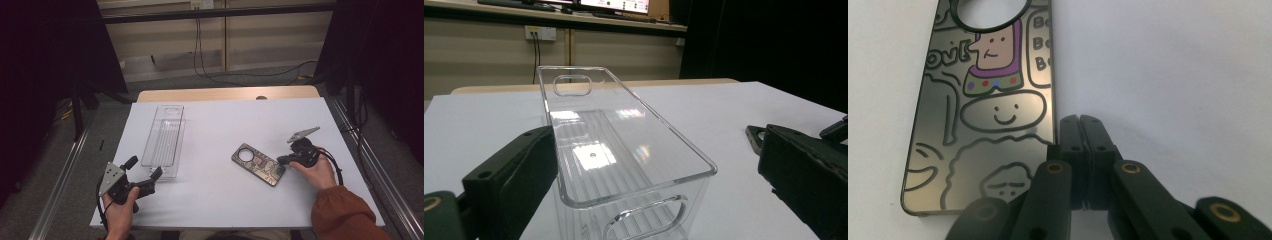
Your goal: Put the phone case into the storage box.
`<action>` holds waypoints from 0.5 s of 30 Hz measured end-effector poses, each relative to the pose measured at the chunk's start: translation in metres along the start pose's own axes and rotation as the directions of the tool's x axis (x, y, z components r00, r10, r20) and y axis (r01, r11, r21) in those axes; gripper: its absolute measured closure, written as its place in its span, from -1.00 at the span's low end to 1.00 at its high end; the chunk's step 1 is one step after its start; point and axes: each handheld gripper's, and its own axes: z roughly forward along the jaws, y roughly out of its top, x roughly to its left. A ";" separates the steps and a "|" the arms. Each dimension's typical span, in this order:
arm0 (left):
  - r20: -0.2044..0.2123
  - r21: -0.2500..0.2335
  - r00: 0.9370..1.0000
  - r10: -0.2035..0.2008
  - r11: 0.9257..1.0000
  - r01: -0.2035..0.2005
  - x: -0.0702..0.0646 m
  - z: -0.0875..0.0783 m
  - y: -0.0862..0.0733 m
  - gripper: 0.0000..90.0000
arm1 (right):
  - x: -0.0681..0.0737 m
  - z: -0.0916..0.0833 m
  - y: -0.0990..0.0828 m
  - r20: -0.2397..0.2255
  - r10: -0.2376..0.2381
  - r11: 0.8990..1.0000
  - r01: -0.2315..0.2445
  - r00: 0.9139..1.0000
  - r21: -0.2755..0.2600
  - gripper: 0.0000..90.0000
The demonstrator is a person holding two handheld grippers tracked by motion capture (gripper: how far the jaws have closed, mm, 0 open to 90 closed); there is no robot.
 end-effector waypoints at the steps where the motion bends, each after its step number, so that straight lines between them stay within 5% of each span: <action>1: 0.000 0.000 1.000 0.001 1.000 -0.001 0.000 0.000 0.000 -0.94 | -0.001 0.001 0.000 -0.005 0.000 1.000 0.000 1.000 -0.013 0.93; 9: 0.008 -0.007 1.000 -0.005 1.000 0.005 0.000 -0.001 0.000 -0.94 | -0.004 -0.005 -0.002 -0.013 0.010 0.998 -0.011 1.000 -0.060 0.67; 15: 0.006 -0.005 1.000 0.000 1.000 0.000 0.000 0.000 0.001 -0.94 | 0.003 -0.013 -0.006 0.020 0.034 0.995 -0.032 0.999 -0.097 -0.10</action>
